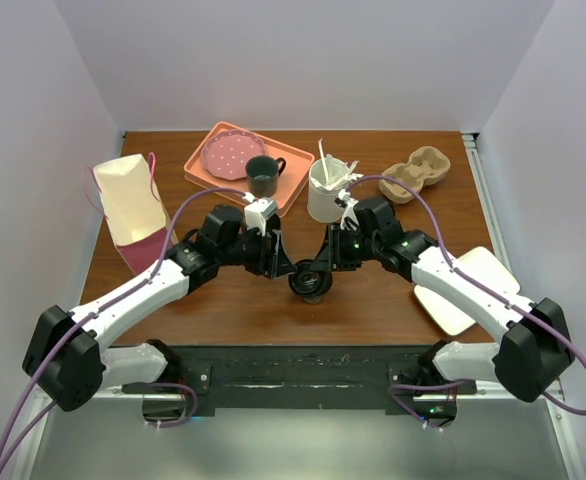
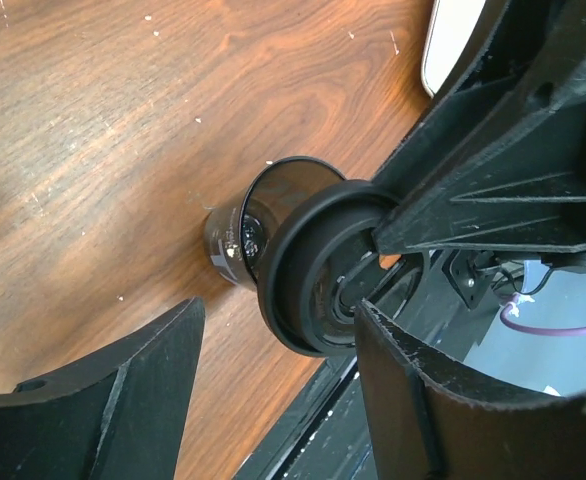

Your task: Pack the takeout coffee

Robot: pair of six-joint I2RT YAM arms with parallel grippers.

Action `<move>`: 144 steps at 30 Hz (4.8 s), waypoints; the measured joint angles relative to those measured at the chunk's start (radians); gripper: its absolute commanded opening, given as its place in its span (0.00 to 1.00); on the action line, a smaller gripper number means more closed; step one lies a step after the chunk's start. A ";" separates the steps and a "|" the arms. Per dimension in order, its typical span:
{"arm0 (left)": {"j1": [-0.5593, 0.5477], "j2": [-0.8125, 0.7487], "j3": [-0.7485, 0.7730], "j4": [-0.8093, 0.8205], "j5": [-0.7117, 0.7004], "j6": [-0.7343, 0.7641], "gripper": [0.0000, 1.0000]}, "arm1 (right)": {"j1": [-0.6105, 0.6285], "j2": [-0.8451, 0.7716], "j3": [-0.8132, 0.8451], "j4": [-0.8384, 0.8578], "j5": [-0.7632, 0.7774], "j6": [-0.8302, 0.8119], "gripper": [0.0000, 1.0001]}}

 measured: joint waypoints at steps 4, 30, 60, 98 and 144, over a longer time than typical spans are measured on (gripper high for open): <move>0.000 0.003 -0.005 0.001 0.000 0.008 0.65 | -0.007 0.020 0.000 -0.002 0.005 0.000 0.23; 0.000 0.055 -0.026 0.060 0.043 0.007 0.60 | -0.058 0.056 0.000 -0.005 -0.002 -0.012 0.26; -0.003 0.121 -0.026 0.080 0.061 0.007 0.57 | -0.090 0.056 0.000 -0.035 0.005 -0.036 0.45; -0.009 0.216 0.005 0.110 0.079 0.008 0.61 | -0.093 0.083 -0.003 -0.105 0.047 -0.079 0.47; -0.027 0.380 0.144 0.063 0.113 0.047 0.52 | -0.158 0.023 -0.228 0.235 -0.083 -0.042 0.29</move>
